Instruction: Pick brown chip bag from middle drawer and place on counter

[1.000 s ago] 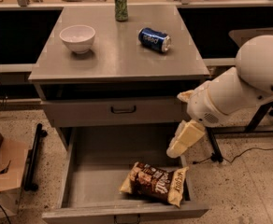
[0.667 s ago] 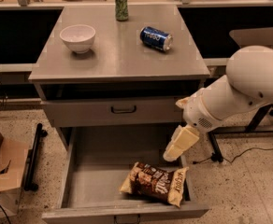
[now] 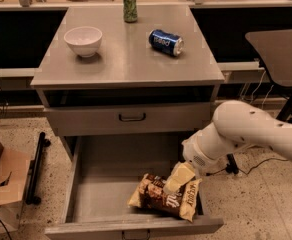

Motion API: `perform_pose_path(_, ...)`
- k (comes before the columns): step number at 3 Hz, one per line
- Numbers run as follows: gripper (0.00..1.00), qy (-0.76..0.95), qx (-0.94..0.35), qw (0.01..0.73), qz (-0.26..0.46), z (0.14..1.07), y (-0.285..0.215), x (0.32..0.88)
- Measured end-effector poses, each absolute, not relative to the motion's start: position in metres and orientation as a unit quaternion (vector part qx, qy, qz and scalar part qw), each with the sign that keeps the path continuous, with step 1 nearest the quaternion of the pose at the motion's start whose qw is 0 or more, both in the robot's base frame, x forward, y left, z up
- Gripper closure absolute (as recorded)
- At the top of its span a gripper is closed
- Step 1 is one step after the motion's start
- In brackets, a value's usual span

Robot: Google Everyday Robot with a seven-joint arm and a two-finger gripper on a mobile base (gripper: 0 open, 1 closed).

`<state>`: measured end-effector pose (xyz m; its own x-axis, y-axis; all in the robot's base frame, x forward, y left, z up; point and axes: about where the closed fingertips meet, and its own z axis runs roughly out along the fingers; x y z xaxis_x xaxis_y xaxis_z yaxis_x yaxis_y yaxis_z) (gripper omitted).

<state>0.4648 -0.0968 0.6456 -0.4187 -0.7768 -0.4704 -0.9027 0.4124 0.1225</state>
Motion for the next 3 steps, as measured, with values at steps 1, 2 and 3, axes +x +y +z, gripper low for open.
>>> perform_pose_path(1,0.0,0.835,-0.491,0.163,0.188,0.59,-0.094,0.464)
perform_pose_path(2,0.0,0.852,-0.464,0.152,0.19,0.539,-0.097,0.464)
perform_pose_path(3,0.0,0.869,-0.434,0.144,0.191,0.493,-0.1,0.465)
